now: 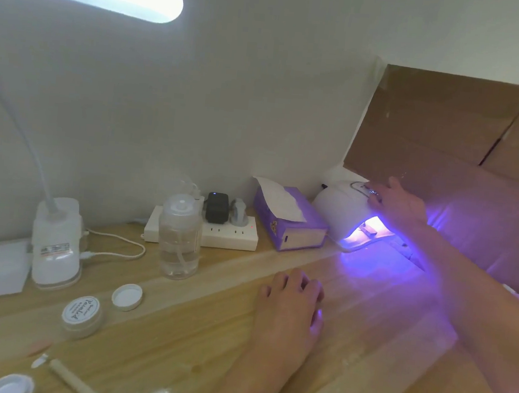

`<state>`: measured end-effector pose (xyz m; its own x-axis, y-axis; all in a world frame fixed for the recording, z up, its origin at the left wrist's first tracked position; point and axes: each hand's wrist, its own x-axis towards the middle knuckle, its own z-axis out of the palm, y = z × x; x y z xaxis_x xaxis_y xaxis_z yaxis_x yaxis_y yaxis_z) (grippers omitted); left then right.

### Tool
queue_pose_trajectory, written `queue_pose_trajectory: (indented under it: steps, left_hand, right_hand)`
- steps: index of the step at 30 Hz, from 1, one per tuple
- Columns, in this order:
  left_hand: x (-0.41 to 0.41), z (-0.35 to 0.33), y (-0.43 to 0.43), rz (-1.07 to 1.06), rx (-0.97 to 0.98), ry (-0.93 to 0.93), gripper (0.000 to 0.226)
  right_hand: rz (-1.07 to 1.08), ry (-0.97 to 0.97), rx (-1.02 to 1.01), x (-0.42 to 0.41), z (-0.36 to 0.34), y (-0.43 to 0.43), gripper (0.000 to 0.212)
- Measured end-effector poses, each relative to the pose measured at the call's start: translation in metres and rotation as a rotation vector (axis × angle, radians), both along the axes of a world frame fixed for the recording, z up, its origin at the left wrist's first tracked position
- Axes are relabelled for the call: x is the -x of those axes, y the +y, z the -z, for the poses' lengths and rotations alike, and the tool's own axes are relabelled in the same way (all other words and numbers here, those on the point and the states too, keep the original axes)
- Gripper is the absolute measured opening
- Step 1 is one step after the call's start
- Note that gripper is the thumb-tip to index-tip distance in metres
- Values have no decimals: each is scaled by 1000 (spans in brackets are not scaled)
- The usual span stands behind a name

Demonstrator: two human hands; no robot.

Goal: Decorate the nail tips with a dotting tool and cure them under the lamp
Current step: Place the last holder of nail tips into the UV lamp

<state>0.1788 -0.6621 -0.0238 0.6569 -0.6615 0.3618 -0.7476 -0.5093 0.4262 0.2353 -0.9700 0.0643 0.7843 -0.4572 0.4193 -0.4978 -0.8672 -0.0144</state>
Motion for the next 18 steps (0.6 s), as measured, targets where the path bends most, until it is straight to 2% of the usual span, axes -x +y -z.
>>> queue_pose_trajectory:
  steps: [3, 8, 11, 14, 17, 18]
  left_hand:
    - [-1, 0, -2, -4, -18, 0, 22]
    - [-1, -2, -2, -4, -55, 11, 22]
    - [3, -5, 0, -8, -101, -27, 24]
    - [12, -9, 0, -6, -255, -165, 32]
    - [27, -16, 14, 4, -405, -287, 35]
    - [34, -18, 26, 20, -418, -317, 34]
  right_hand:
    - [2, 31, 62, -5, -1, 3, 37]
    - [112, 194, 162, -2, -4, 24, 37]
    - [52, 118, 148, 16, 0, 63, 44]
    - [-296, -112, -44, 49, 26, 129, 37]
    - [-754, -167, -267, 71, 41, 196, 30]
    - [-840, -185, -356, 70, 39, 212, 31]
